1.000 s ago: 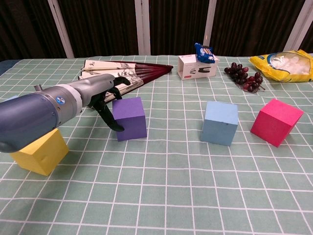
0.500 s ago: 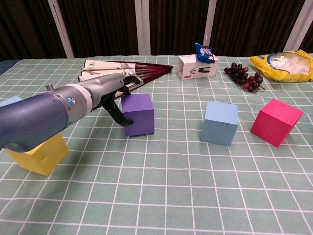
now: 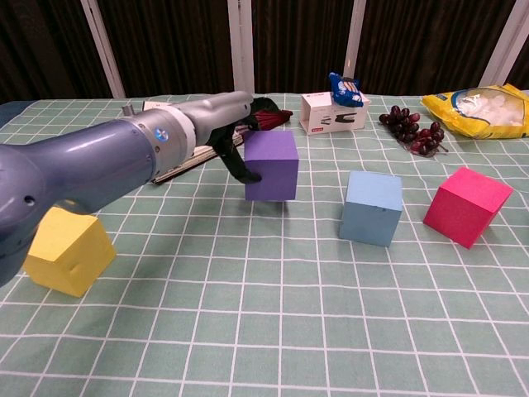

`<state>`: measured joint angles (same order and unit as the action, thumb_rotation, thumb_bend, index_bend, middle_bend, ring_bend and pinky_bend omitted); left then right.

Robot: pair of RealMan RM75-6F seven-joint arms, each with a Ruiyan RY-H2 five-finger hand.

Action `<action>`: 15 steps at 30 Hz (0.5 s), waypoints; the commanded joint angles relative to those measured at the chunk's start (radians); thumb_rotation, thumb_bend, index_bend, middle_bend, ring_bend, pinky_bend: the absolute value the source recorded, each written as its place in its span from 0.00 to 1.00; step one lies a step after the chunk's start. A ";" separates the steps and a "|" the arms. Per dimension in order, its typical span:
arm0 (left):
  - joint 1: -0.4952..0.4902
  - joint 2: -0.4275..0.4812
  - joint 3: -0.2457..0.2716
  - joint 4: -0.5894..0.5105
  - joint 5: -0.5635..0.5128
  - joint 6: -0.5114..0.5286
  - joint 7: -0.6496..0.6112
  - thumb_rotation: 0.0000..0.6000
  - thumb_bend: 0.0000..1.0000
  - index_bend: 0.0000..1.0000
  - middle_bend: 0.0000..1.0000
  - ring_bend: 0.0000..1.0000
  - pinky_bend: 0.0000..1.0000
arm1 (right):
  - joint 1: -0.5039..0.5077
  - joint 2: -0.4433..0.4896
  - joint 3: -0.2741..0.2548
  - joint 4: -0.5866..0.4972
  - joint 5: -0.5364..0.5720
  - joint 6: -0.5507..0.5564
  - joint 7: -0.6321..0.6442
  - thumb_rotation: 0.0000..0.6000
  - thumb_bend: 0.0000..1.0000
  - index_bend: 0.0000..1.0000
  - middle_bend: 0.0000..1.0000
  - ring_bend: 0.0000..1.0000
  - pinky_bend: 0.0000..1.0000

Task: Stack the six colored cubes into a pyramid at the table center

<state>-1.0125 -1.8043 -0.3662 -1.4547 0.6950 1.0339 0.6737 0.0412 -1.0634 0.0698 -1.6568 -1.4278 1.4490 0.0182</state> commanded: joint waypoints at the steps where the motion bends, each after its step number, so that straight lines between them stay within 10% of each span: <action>1: -0.036 -0.016 -0.014 0.051 -0.012 -0.033 0.010 1.00 0.45 0.00 0.35 0.06 0.02 | 0.000 0.001 0.001 0.000 0.003 -0.002 0.002 1.00 0.28 0.00 0.00 0.00 0.04; 15: -0.087 -0.038 -0.013 0.178 -0.063 -0.132 -0.031 1.00 0.44 0.00 0.34 0.06 0.02 | 0.002 0.002 0.009 -0.002 0.026 -0.011 0.014 1.00 0.28 0.00 0.00 0.00 0.04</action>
<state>-1.0951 -1.8414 -0.3787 -1.2822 0.6331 0.9085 0.6479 0.0427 -1.0609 0.0789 -1.6584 -1.4017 1.4377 0.0321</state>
